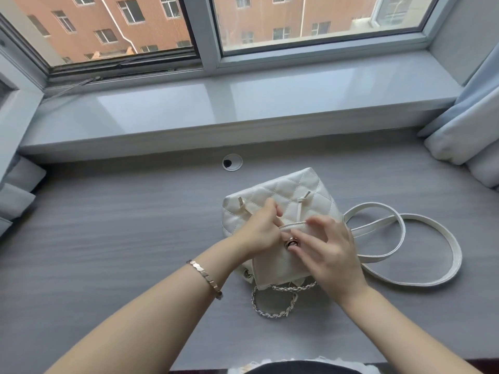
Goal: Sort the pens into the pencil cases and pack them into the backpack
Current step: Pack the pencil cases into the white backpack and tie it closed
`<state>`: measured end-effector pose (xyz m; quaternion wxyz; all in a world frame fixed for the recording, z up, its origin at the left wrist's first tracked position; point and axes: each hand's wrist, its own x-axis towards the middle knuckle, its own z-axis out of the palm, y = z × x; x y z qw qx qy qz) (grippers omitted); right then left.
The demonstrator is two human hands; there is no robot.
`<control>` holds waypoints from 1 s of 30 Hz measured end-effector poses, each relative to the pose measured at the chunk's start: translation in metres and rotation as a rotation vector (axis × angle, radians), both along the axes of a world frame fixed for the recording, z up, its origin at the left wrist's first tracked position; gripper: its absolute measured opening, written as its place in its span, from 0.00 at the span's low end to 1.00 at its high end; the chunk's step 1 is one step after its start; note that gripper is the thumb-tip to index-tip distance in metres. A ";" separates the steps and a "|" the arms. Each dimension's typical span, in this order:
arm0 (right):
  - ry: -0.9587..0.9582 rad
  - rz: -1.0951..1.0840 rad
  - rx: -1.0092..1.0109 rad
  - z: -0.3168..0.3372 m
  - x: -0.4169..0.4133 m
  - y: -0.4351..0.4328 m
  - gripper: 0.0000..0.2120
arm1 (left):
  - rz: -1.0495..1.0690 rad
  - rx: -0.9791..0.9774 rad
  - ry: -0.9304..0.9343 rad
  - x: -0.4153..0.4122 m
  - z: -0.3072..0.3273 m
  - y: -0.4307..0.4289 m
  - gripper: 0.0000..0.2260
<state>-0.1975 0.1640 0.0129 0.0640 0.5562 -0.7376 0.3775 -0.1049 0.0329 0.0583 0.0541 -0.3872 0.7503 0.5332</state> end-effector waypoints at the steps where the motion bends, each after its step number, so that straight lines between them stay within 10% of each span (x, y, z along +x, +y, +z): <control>1: 0.013 0.014 -0.012 -0.001 0.001 0.003 0.10 | -0.001 0.003 -0.003 -0.001 0.000 -0.001 0.15; 13: 0.048 -0.060 -0.181 0.000 0.019 0.000 0.06 | 0.041 -0.017 -0.001 -0.001 -0.001 0.003 0.19; 23: -0.390 -0.347 0.458 0.036 0.039 -0.007 0.08 | 0.039 -0.049 -0.006 0.001 0.003 0.009 0.19; 30: -0.571 -0.325 0.497 0.033 0.039 -0.004 0.17 | 0.048 -0.073 0.005 0.004 0.002 0.012 0.19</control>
